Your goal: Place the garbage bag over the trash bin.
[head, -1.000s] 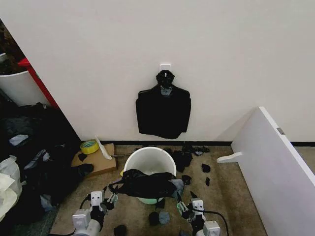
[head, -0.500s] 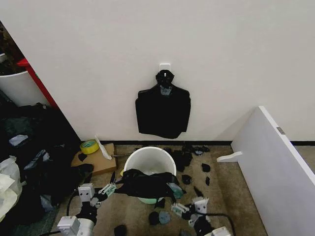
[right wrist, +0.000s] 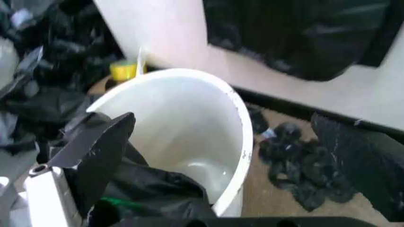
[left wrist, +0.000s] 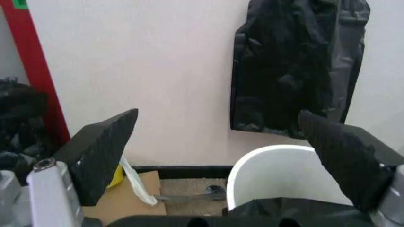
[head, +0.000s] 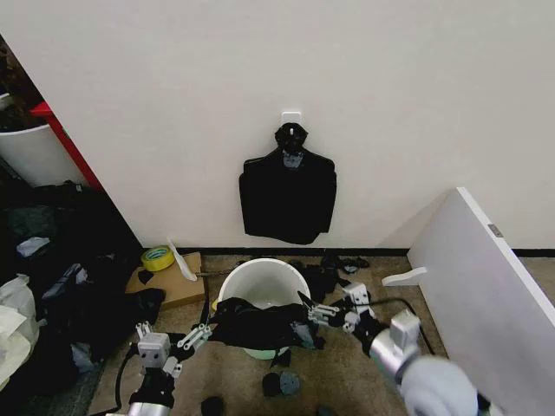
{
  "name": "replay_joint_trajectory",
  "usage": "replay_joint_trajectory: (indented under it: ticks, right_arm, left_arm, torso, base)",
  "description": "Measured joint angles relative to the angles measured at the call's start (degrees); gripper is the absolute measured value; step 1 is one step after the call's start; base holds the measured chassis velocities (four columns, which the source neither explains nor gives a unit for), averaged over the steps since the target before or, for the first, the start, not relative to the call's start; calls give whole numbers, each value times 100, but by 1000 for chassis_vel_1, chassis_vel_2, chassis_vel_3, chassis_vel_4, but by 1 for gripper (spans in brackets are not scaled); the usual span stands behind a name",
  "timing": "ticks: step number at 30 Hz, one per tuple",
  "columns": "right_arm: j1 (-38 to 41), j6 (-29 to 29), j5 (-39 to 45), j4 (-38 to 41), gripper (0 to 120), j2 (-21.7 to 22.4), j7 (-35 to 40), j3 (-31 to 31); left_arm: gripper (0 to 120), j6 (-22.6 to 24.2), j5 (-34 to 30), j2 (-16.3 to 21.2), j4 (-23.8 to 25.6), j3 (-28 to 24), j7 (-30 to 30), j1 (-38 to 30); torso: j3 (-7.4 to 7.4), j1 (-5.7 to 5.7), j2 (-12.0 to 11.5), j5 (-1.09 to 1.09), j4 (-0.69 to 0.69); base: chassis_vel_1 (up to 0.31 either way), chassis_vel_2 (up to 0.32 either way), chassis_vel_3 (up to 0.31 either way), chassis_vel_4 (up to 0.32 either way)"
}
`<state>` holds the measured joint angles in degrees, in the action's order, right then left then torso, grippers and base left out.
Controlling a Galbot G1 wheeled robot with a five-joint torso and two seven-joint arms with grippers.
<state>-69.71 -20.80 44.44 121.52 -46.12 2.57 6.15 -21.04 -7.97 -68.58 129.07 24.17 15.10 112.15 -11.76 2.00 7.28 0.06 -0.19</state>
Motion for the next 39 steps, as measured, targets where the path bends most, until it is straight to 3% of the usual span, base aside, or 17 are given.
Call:
replay_joint_trajectory:
  ticks: [3,10,20,27,31,33,39]
  right_arm:
    - [884,-509,379,-471,100,-73,-307,-325]
    - [2198,-952,331,-1413,100,-198,-869,-1228]
    - [3332,-1009,-284,-2578,100,-722,-1486,-2122]
    - [4030,-837,-944,-3474,73,-907,-2097,-2795]
    - [4255,-802,-974,-3687,63,-1015,-2189,-2974]
    - [4411,-795,-1002,-3823,51,-1103,-2248,-3079]
    - [4675,-780,-1016,-3930,31,-1163,-2375,-3349]
  left_arm:
    - [100,-73,154,-148,32,-26,-2,155]
    - [100,-185,364,-276,92,29,-4,417]
    - [100,-271,641,-394,106,43,-2,515]
    - [100,-307,650,-451,103,43,8,559]
    - [100,-297,635,-460,96,-20,36,577]
    - [100,-287,651,-459,117,-43,38,578]
    - [100,-281,669,-459,181,-37,46,606]
  torso:
    - [0,0,0,-2,1]
    - [0,0,0,-1,0]
    - [0,0,0,-3,1]
    - [0,0,0,-1,-1]
    - [0,-1,0,-2,0]
    - [0,0,0,-1,1]
    - [1,-1,0,-2,1]
  base:
    - [0,0,0,0]
    - [0,0,0,0]
    - [0,0,0,0]
    - [0,0,0,0]
    - [0,0,0,0]
    - [0,0,0,0]
    - [0,0,0,0]
